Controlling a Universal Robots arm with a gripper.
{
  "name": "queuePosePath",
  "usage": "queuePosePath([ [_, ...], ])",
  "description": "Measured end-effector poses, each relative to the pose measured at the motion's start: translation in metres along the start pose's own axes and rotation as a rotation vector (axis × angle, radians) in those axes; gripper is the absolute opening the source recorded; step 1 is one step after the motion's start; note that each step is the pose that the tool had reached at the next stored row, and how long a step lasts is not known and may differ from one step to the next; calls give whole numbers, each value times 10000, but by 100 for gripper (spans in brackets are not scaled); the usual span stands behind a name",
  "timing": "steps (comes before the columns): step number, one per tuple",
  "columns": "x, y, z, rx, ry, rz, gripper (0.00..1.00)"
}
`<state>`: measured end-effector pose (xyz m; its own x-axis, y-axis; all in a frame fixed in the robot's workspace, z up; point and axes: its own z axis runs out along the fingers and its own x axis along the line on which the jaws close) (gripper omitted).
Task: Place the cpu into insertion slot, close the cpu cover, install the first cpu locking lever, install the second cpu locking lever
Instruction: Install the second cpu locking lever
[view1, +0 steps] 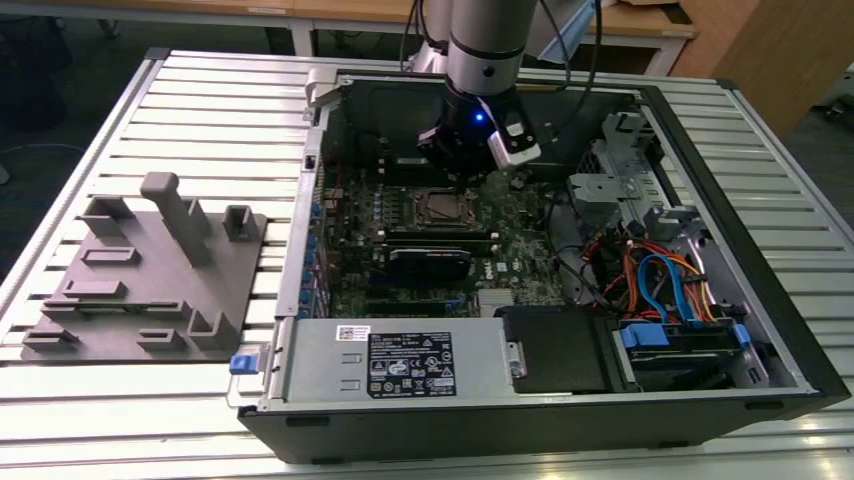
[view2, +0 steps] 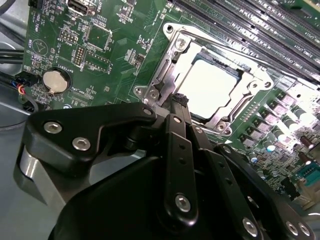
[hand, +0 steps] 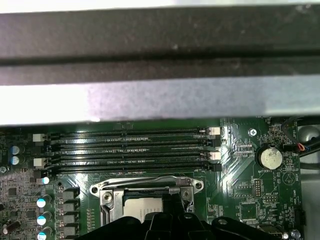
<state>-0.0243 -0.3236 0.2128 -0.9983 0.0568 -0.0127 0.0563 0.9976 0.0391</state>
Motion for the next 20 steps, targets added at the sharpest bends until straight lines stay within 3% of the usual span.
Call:
queuePosePath([
  [10,-2,-25,1,41,0,6,10],
  [20,-8,-152,-3,41,33,47,10],
])
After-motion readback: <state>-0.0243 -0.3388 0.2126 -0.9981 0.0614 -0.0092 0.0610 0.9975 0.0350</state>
